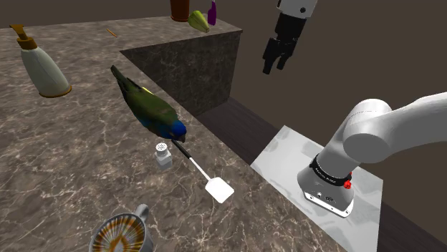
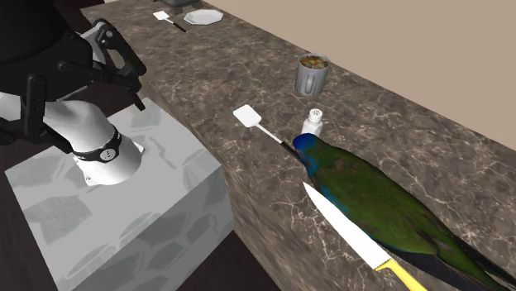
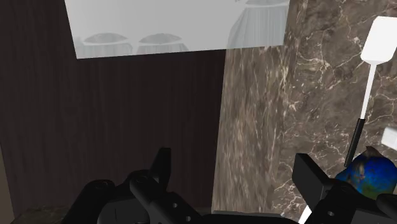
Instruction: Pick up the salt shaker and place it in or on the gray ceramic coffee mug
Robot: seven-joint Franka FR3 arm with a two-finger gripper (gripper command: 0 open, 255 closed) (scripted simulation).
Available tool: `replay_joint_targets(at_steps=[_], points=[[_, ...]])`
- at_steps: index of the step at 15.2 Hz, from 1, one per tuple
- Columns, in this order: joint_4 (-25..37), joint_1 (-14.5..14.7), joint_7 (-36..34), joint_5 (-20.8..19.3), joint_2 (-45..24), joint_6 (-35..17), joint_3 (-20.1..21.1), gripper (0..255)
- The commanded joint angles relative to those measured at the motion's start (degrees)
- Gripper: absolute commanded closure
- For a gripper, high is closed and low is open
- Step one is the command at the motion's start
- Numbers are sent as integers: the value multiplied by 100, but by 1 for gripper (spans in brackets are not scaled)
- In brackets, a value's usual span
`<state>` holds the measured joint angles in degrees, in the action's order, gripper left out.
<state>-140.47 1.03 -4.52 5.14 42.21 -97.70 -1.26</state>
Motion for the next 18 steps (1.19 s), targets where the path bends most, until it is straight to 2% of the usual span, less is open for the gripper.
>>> replay_joint_targets(at_steps=[1,10,18], points=[[0,0,0,0,0,0,0,0],[151,428,-1174,510,-905,-870,1119,0],[785,632,-2267,543,-2168,-1582,2063,0]])
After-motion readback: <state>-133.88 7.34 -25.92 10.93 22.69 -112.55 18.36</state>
